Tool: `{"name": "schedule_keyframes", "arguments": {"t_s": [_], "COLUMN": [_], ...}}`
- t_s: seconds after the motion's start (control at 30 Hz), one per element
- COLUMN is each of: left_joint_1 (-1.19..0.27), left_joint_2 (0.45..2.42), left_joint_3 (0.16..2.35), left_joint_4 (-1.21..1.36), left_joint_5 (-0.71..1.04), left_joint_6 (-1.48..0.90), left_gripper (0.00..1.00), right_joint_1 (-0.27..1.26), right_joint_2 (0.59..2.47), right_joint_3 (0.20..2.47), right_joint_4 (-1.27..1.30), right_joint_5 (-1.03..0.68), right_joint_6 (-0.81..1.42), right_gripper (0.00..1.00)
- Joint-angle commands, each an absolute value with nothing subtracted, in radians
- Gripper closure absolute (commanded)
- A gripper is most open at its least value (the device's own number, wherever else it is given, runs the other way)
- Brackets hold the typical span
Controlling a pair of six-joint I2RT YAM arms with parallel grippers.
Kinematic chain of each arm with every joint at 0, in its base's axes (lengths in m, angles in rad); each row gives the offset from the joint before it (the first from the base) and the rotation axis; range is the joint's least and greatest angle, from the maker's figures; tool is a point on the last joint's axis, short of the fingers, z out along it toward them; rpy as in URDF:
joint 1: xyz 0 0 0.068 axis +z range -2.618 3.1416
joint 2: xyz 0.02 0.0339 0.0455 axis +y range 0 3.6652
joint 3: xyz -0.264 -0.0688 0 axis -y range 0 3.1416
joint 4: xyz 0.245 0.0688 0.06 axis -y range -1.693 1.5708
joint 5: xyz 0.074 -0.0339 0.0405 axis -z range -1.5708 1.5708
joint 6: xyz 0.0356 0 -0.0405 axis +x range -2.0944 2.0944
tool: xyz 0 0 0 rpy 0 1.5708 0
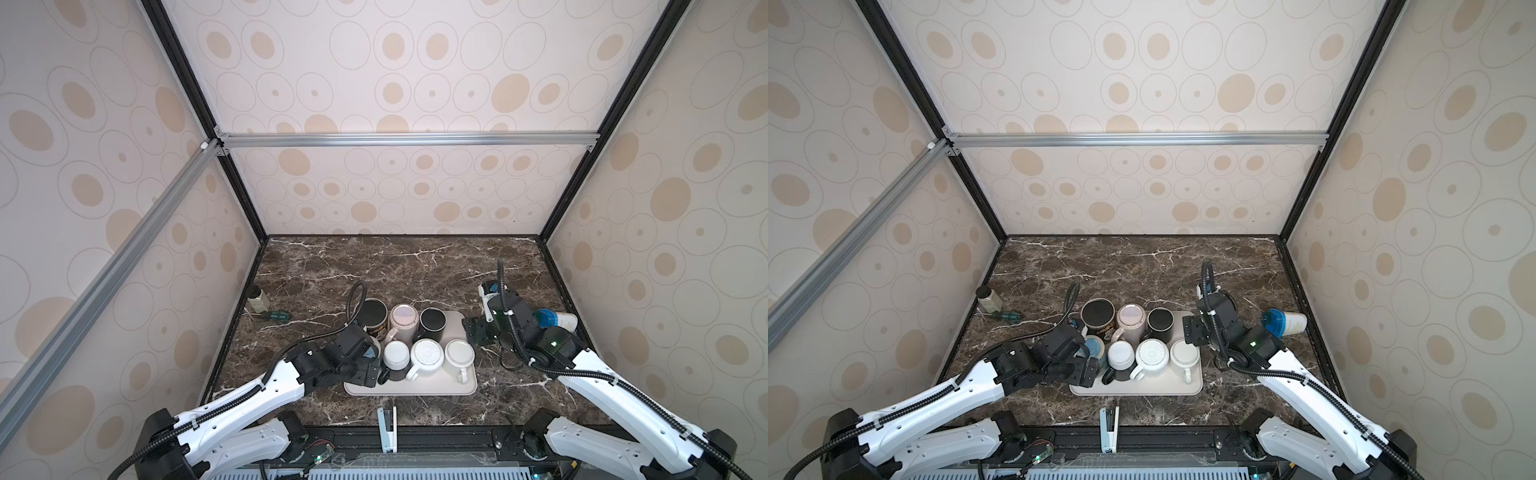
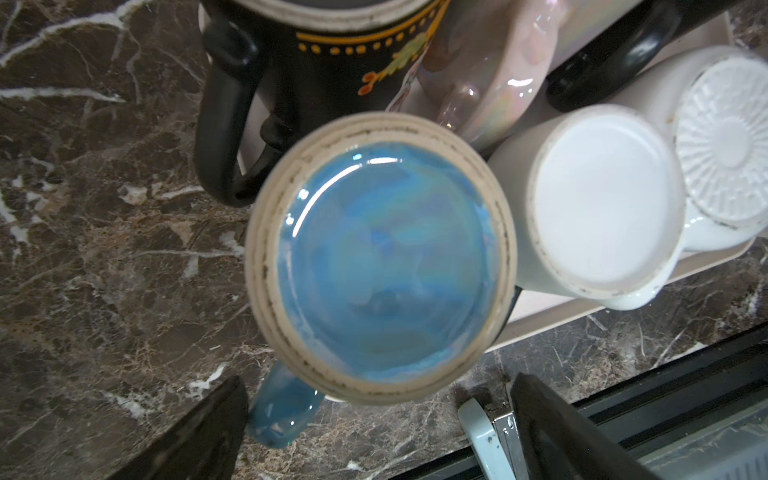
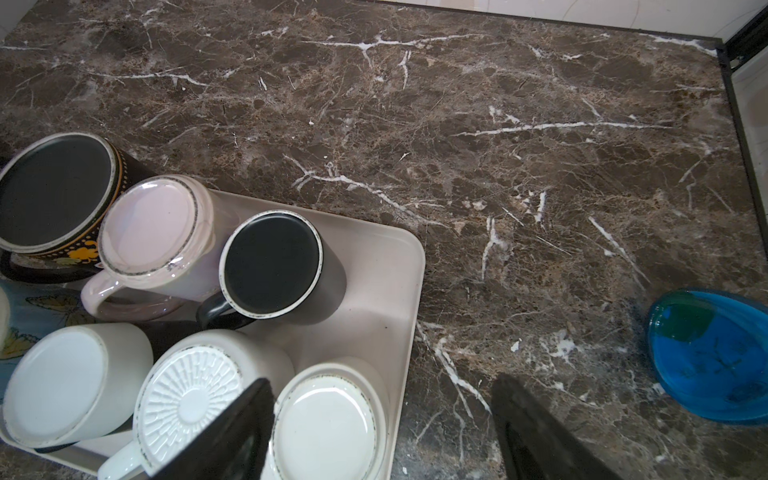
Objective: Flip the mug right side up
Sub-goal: 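Reach left gripper to the upside-down blue butterfly mug while right arm approaches tray, then close the left gripper on the blue butterfly mug's rim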
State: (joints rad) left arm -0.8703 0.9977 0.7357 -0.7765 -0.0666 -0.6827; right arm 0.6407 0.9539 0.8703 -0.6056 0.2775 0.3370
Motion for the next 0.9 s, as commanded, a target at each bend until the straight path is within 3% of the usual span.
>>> {"name": "schedule_keyframes", "arguments": {"t_s": [0.0,0.47,0.87], "left_joint_1": [-0.866,-0.883,-0.923], "left_joint_2": [0.999,0.999,1.043], "left_joint_3": [0.737,0.697,0.709], "left_joint_4": [-0.761,-0.716,-0.743], "left_joint_5": [-0.061,-0.027,-0.115], "left_joint_6": [-0.677,-0.719,-0.765], "left_gripper": [0.0,0.19,0.15], "right_joint_1": [0.65,0.661,0.661], "right_joint_2": [0.936,0.887,0.889], "right_joint_3": [0.854,0.839,0.819], "right_joint_4": [-0.615,-0.633,-0.597], "right_joint_5": [0.282,0.295,0.278], "right_joint_6": [0.36,0.395,0.423], "right_gripper": [0.16,0.19,0.23]}}
